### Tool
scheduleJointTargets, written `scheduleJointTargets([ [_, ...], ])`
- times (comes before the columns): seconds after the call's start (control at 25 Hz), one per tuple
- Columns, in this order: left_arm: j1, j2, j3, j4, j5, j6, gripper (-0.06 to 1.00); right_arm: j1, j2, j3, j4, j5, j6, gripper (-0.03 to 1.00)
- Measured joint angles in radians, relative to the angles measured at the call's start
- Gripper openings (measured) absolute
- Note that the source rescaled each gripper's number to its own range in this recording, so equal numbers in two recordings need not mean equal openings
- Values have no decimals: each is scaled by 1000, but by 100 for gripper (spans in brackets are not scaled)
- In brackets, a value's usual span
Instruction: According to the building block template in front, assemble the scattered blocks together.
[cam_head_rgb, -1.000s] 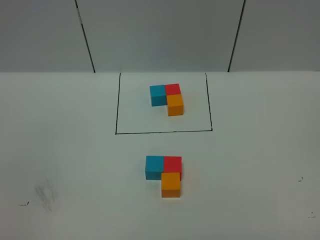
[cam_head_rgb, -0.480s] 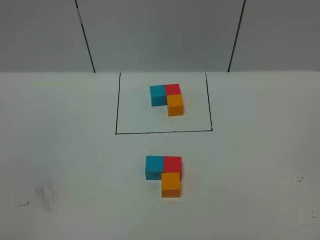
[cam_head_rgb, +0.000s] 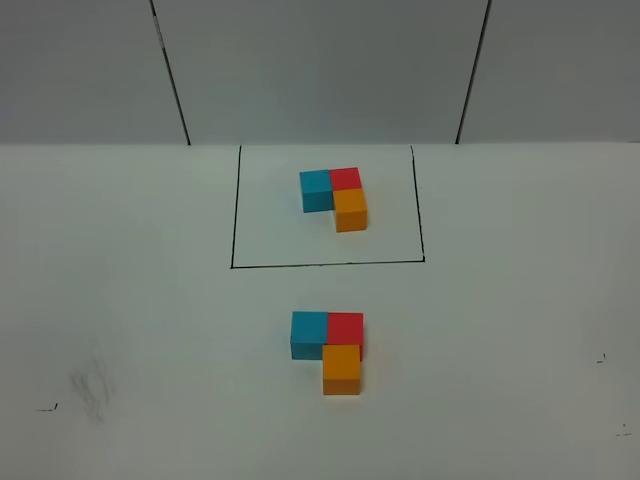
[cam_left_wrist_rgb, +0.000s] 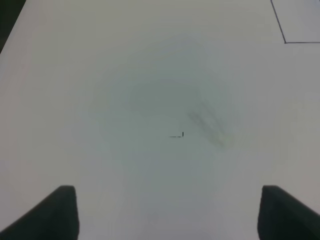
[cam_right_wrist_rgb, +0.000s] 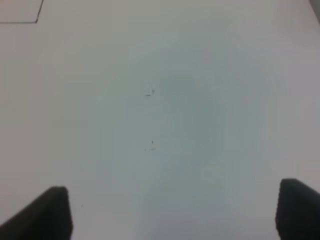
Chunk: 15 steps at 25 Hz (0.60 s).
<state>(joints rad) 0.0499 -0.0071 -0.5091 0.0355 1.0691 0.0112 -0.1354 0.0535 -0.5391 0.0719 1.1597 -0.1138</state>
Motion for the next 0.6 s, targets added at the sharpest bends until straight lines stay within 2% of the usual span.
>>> scheduleJointTargets([
  [0.2,0,0,0,0,0,0,84,0,-1,3,0,-6,19,90],
  [0.36,0,0,0,0,0,0,84,0,-1,27,-3,-64,35,90],
  [0.6,0,0,0,0,0,0,84,0,-1,39,-9,-81,49,89],
])
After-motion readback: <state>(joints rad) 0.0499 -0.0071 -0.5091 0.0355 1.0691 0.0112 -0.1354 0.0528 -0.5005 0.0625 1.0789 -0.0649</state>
